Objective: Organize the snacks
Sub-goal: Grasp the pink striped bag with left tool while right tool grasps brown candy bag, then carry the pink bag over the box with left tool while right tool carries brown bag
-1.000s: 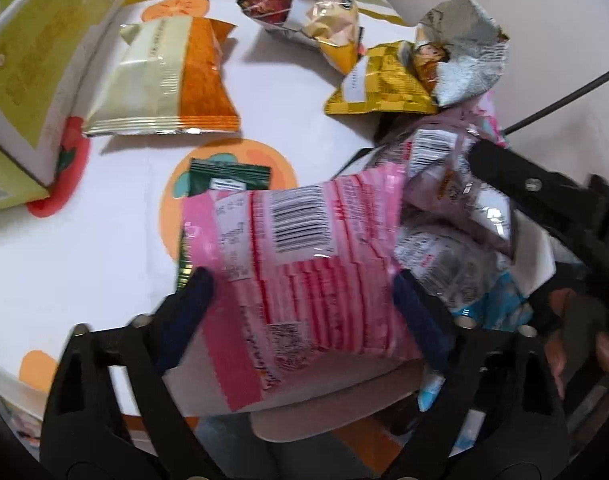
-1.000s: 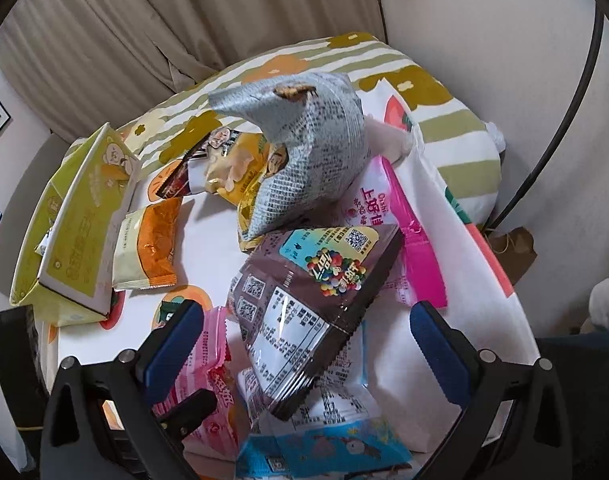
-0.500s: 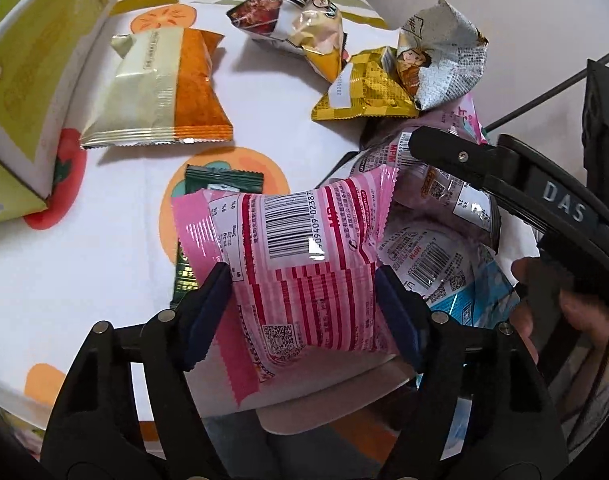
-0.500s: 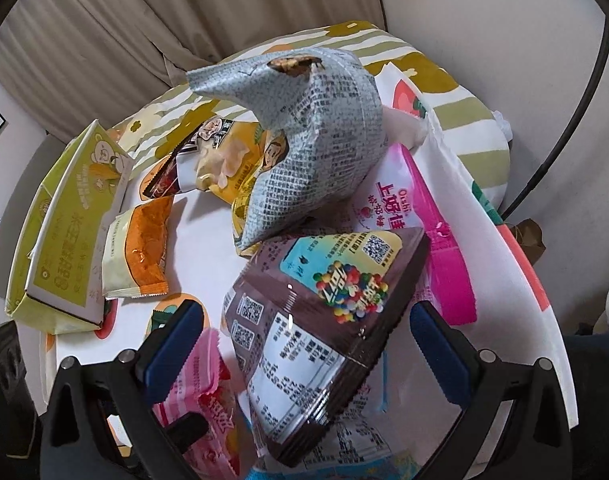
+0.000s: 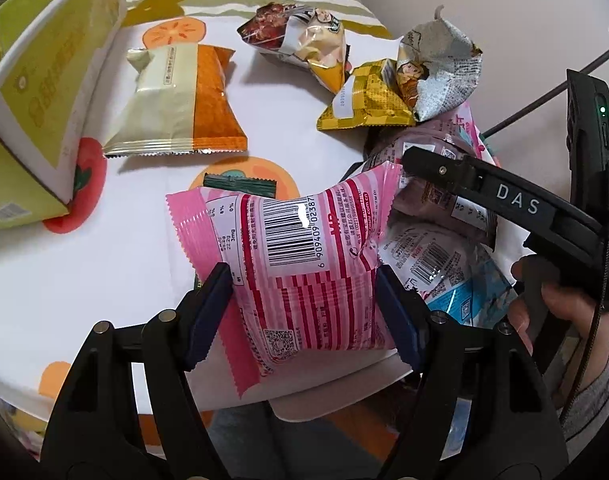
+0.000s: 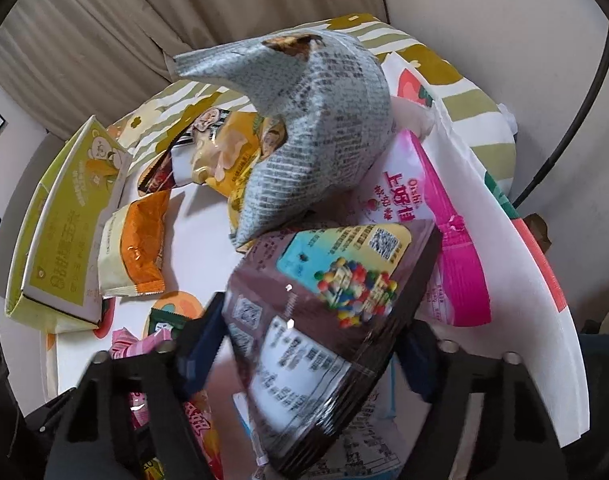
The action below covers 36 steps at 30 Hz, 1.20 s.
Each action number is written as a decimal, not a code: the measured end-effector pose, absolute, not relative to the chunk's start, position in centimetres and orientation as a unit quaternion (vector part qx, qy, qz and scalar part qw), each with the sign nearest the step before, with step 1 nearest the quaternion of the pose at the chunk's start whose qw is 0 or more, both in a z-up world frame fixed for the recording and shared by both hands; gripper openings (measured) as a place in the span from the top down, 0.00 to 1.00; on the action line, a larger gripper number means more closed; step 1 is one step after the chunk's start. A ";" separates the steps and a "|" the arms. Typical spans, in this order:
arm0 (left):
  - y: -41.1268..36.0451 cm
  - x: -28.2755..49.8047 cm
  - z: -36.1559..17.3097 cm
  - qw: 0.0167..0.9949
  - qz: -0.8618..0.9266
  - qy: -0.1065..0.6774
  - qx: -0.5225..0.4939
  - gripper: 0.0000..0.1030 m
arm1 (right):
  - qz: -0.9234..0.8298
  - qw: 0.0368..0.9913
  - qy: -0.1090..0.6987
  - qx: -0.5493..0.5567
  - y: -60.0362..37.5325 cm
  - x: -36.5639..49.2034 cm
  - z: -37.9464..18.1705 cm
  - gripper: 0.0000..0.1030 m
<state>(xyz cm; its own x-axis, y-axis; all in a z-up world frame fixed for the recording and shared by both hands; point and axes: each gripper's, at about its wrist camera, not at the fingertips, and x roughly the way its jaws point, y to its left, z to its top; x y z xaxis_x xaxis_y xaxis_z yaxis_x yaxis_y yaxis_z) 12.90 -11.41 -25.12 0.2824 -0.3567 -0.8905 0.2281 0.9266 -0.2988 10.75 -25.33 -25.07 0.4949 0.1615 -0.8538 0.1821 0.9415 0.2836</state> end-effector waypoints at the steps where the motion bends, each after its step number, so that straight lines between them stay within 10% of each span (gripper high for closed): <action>1: -11.5 12.9 -25.1 0.800 -0.182 0.569 -0.056 0.33 | -0.006 0.847 0.503 0.171 -25.3 10.6 -25.0 0.37; 36: 3.4 15.4 -7.1 0.903 -0.051 0.406 -0.128 0.33 | 0.159 0.909 0.372 0.099 -17.1 11.6 -8.4 0.41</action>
<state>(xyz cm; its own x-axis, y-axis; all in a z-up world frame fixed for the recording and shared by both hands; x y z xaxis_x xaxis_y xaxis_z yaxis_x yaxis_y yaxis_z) 15.40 3.42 -7.10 0.6649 -0.1962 -0.7207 -0.0122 0.9619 -0.2731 11.63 -17.06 -8.41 0.6722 0.3636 -0.6449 -0.2155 0.9295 0.2994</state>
